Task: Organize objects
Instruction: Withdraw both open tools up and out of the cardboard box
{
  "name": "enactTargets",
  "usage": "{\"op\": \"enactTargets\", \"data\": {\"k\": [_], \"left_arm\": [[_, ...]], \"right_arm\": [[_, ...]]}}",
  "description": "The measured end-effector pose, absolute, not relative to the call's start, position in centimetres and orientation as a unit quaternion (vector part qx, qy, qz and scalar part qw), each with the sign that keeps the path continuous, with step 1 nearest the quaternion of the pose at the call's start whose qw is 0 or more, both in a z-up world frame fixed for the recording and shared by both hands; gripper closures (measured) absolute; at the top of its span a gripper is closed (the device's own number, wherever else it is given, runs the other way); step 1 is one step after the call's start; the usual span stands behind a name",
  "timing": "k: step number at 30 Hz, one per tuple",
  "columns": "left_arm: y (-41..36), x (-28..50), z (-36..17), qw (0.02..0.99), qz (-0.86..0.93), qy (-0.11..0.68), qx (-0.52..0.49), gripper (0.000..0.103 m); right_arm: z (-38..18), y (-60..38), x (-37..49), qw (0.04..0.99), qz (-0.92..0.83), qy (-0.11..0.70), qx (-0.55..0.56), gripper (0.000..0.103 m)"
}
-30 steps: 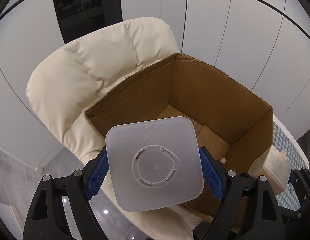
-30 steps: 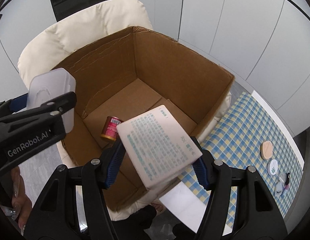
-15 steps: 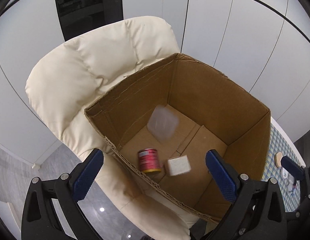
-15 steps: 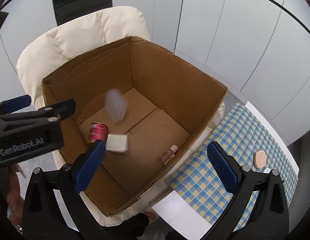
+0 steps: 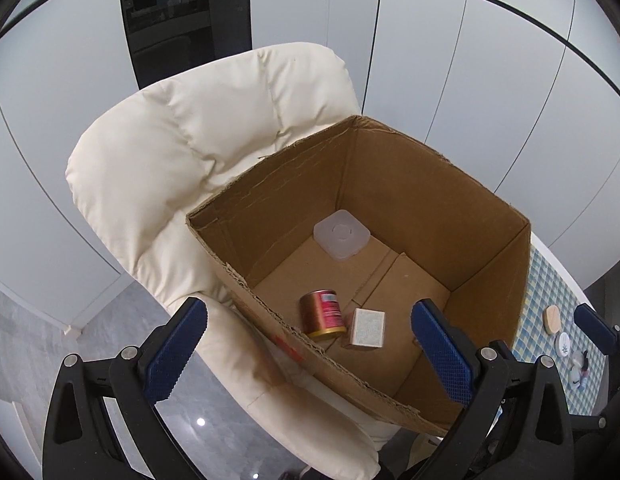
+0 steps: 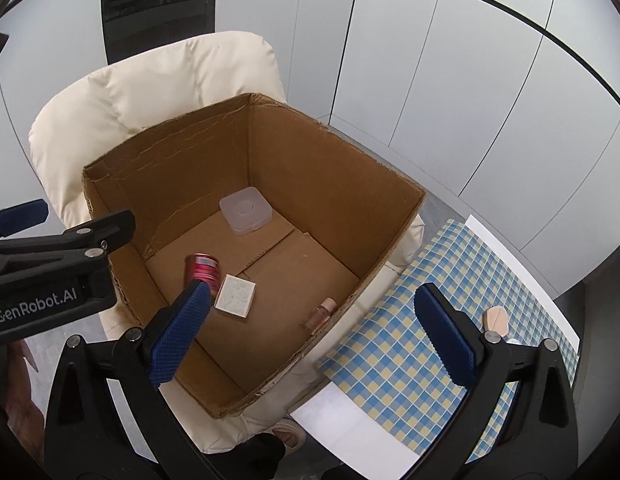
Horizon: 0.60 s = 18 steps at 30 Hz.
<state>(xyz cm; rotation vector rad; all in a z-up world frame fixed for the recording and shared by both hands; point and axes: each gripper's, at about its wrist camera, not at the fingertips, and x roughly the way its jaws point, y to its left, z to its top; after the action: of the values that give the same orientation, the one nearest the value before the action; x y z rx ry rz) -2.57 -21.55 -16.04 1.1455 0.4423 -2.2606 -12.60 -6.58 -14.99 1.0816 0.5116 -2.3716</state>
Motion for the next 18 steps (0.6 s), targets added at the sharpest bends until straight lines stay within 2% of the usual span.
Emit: {"op": "enactTargets", "data": {"k": [18], "left_arm": [[-18.6, 4.8, -13.7, 0.288, -0.844, 0.165, 0.422, 0.001]], "right_arm": [[-12.6, -2.3, -8.0, 0.253, -0.864, 0.159, 0.405, 0.0]]}}
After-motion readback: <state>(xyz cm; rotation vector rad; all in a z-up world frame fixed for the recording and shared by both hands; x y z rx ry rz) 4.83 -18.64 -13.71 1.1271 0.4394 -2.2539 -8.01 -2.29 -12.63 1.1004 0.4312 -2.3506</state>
